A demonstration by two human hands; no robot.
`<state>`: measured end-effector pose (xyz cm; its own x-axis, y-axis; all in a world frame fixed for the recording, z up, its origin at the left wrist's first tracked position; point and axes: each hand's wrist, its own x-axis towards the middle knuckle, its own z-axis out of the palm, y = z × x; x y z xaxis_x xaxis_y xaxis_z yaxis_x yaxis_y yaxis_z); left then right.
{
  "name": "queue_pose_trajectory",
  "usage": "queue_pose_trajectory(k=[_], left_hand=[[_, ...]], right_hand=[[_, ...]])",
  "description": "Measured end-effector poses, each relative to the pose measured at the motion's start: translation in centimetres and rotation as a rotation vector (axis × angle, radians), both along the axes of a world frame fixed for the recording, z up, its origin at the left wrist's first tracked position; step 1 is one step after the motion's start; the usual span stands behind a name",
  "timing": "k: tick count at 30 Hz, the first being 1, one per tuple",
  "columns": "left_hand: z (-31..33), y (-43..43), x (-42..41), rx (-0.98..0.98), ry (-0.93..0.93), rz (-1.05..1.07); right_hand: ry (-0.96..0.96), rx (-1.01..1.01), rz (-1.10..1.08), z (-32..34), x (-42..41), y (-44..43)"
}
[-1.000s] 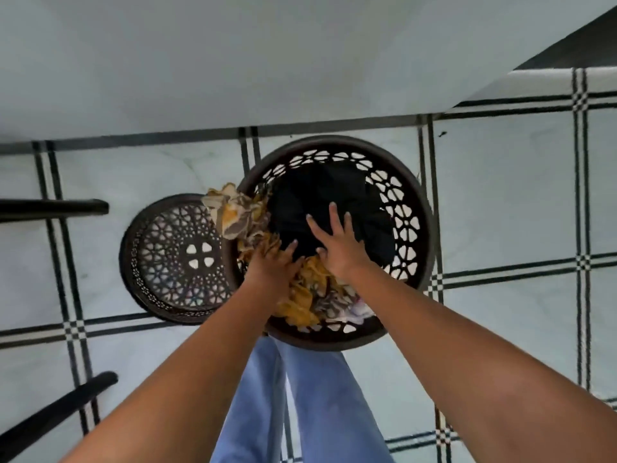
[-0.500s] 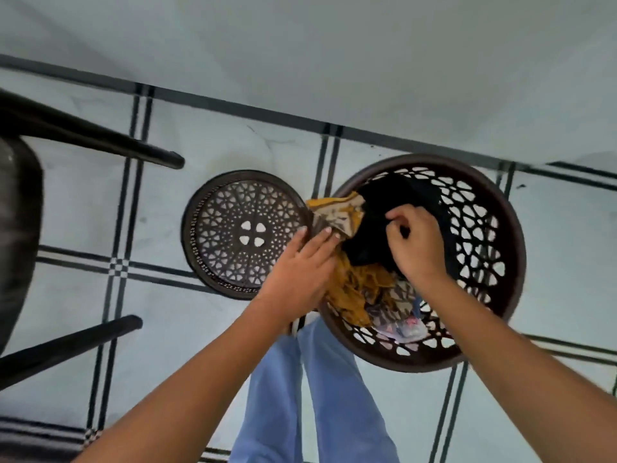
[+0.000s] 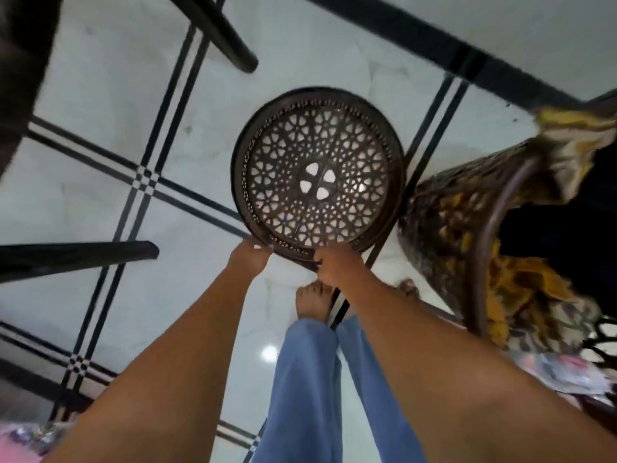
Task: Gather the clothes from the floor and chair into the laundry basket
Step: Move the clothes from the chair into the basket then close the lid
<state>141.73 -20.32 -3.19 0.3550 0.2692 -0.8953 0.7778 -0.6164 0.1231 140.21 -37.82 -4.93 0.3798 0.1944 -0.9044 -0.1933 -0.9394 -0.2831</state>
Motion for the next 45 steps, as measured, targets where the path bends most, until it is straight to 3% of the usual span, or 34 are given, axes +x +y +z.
queue_pose_trajectory(k=[4, 8, 12, 14, 17, 20, 23, 27, 30, 33, 36, 39, 42, 44, 45], left_hand=[[-6.2, -0.4, -1.6, 0.039, -0.021, 0.138], [-7.6, -0.9, -3.1, -0.042, -0.083, 0.420], [-0.3, -3.7, -1.1, -0.315, -0.230, 0.710], [3.8, -5.0, 0.2, -0.384, -0.290, 0.759], [10.2, -6.2, 2.3, -0.325, -0.378, 0.700], [16.5, -6.7, 4.0, -0.211, -0.460, 0.467], [23.2, -8.2, 5.5, -0.109, -0.595, 0.159], [31.9, -11.2, 7.0, -0.012, -0.792, -0.148], [36.2, -13.9, 7.7, 0.021, -0.923, -0.343], [39.3, -17.1, 7.4, 0.003, -1.014, -0.506], [39.9, -19.9, 6.1, -0.059, -0.997, -0.646], [40.0, -22.6, 5.1, -0.096, -0.980, -0.751], [40.6, -25.0, 3.8, -0.101, -0.986, -0.881], [40.8, -26.8, 2.2, -0.117, -0.993, -0.994], [40.8, -27.8, 1.2, -0.136, -0.973, -1.051]], right_hand=[[-0.140, -0.078, -0.200, -4.6, -1.5, 0.3], [-0.398, -0.021, -0.412, -2.5, -3.0, -0.3], [-0.601, 0.126, -0.564, 5.3, -2.1, -1.2], [-0.714, 0.161, -0.566, 10.1, -0.8, -2.0], [-0.954, 0.088, -0.495, 18.0, 2.3, -4.7], [-1.113, -0.176, -0.369, 23.6, 5.0, -8.9], [-1.022, -0.398, -0.358, 25.3, 5.6, -13.3], [-0.680, -0.164, -0.717, 24.9, 3.6, -19.1], [-0.456, -0.148, -0.563, 23.6, 1.4, -21.3], [-0.590, -0.006, -0.819, 22.9, 2.0, -20.9], [-0.622, 0.079, -0.975, 21.9, 4.4, -20.0], [-0.580, -0.024, -0.753, 21.1, 5.3, -20.5], [-0.330, -0.241, -0.502, 20.9, 2.7, -22.5], [-0.158, -0.174, -0.647, 20.6, -0.5, -24.3], [-0.121, -0.029, -0.876, 20.9, -2.0, -25.5]])
